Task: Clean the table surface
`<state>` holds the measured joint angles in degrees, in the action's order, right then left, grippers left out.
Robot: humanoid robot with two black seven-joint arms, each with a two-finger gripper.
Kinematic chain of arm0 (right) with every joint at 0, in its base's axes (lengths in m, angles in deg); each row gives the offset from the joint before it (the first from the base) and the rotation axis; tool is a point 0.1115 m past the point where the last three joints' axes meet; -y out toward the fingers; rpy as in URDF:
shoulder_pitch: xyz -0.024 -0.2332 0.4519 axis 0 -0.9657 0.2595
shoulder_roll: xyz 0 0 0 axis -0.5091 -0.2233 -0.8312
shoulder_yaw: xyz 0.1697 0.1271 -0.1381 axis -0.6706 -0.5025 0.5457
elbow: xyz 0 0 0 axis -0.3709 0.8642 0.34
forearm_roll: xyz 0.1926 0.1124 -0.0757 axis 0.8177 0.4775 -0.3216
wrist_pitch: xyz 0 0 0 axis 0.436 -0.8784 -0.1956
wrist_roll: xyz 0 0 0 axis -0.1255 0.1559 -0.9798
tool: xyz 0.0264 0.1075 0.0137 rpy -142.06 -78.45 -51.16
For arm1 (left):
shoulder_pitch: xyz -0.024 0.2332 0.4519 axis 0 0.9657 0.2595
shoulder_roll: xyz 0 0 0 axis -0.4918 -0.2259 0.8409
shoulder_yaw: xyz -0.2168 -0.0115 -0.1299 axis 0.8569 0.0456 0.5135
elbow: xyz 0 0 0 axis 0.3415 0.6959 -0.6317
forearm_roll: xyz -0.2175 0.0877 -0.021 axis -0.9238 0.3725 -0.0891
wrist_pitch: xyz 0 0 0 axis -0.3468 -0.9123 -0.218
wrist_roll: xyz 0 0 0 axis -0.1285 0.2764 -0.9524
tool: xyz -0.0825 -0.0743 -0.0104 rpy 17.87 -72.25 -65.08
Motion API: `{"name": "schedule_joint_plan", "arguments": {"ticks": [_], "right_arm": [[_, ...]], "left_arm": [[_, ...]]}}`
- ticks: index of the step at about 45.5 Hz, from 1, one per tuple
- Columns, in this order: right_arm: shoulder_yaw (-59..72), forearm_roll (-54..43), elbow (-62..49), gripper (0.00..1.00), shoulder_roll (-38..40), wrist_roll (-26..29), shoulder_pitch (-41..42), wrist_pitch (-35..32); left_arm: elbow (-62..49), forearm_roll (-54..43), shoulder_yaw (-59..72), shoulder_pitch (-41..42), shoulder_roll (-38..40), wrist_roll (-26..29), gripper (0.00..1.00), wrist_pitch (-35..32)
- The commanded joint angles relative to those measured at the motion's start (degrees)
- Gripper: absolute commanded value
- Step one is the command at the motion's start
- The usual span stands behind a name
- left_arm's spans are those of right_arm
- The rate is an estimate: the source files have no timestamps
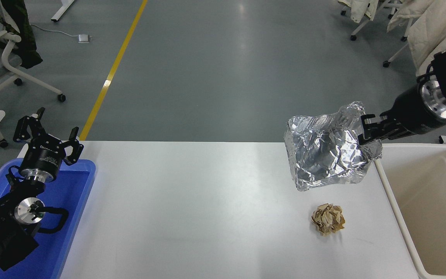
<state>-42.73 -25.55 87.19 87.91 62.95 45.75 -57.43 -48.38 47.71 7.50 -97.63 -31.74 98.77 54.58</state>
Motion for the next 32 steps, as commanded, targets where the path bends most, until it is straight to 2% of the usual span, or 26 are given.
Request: {"name": "schedule_joint_plan", "arguments": {"ticks": [1, 7, 21, 27, 32], "right_arm": [[-1.8, 0.3, -15.9, 0.00, -1.4, -0.3, -8.2, -0.3], [-6.2, 0.6, -25.1, 0.00, -2.4, -0.3, -15.8, 1.0], [-19.7, 0.7, -44.8, 0.00, -6.0, -0.8, -34.2, 10.6], [-23.5, 0.7, -49.3, 0.00, -7.5, -0.9, -41.0, 17.0], [-25.6, 0.8, -54.0, 0.00, -10.6, -1.1, -47.7, 26.4]], "left_arm": [[0.0, 0.0, 0.0, 0.0, 0.0, 0.0, 1.00, 0.0], [0.0, 0.0, 0.0, 0.0, 0.0, 0.0, 1.00, 0.0], [0.1, 0.0, 0.0, 0.0, 0.0, 0.0, 1.00, 0.0], [0.1, 0.0, 0.0, 0.0, 0.0, 0.0, 1.00, 0.0], [0.1, 0.0, 0.0, 0.0, 0.0, 0.0, 1.00, 0.0]]}}
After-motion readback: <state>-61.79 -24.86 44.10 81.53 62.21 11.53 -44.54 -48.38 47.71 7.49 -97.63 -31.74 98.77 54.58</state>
